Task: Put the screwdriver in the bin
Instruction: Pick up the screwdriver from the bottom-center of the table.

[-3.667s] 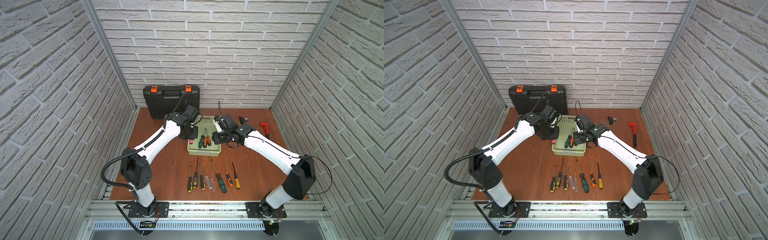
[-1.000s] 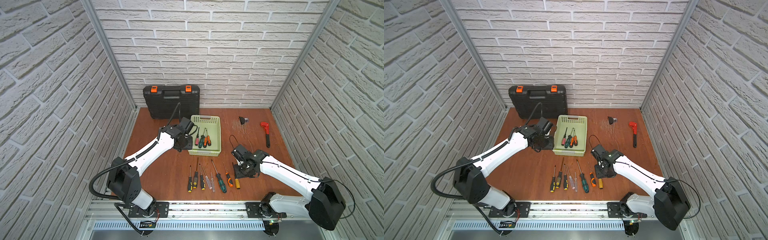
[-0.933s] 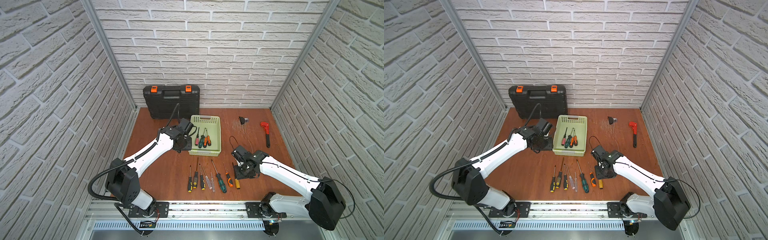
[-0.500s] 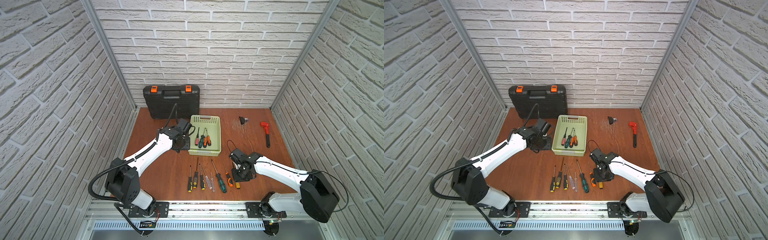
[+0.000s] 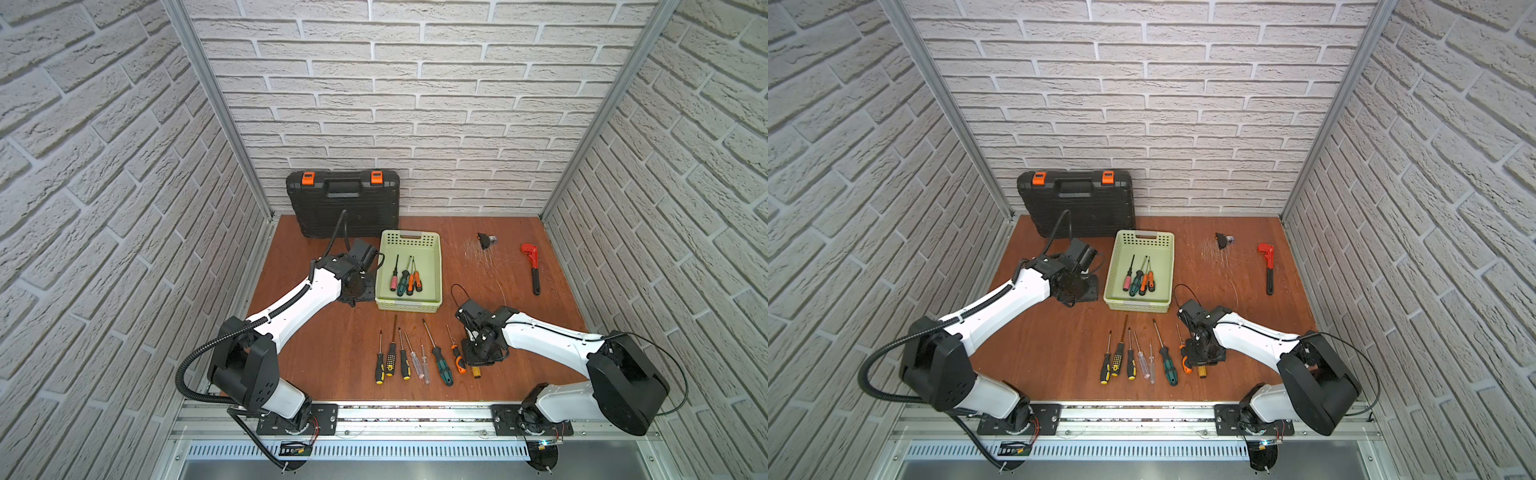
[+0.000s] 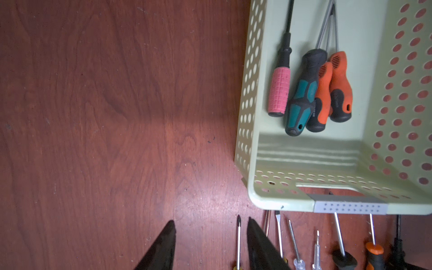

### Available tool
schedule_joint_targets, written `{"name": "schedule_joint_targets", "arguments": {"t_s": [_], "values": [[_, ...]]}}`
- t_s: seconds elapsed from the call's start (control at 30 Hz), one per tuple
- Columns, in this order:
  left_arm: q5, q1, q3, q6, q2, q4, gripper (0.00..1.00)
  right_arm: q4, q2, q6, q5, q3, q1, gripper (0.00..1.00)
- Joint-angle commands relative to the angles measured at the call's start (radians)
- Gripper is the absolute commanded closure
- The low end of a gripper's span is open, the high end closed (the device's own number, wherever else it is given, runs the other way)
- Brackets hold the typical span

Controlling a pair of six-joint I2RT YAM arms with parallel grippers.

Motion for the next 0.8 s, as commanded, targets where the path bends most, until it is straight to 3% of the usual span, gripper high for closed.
{"name": "schedule_joint_targets", "arguments": {"t_s": [0.0, 0.2, 0.37, 0.47, 0.77], "values": [[-0.012, 0.010, -0.001, -0.004, -0.024, 0.007, 0.49, -0.016, -0.052, 0.022, 0.010, -0.007, 0.010, 0.95], [0.003, 0.028, 0.003, -0.013, -0.023, 0.018, 0.50, -0.183, -0.190, 0.032, 0.051, 0.110, 0.007, 0.94], [0.024, 0.052, 0.019, -0.021, -0.030, 0.028, 0.50, -0.297, -0.218, -0.008, 0.057, 0.330, -0.005, 0.94], [0.020, 0.053, 0.013, -0.020, -0.054, 0.028, 0.50, -0.265, -0.134, -0.060, 0.045, 0.508, -0.028, 0.94], [-0.027, 0.063, -0.100, -0.061, -0.195, 0.066, 0.50, -0.204, 0.333, -0.215, -0.060, 0.952, -0.047, 0.94]]}}
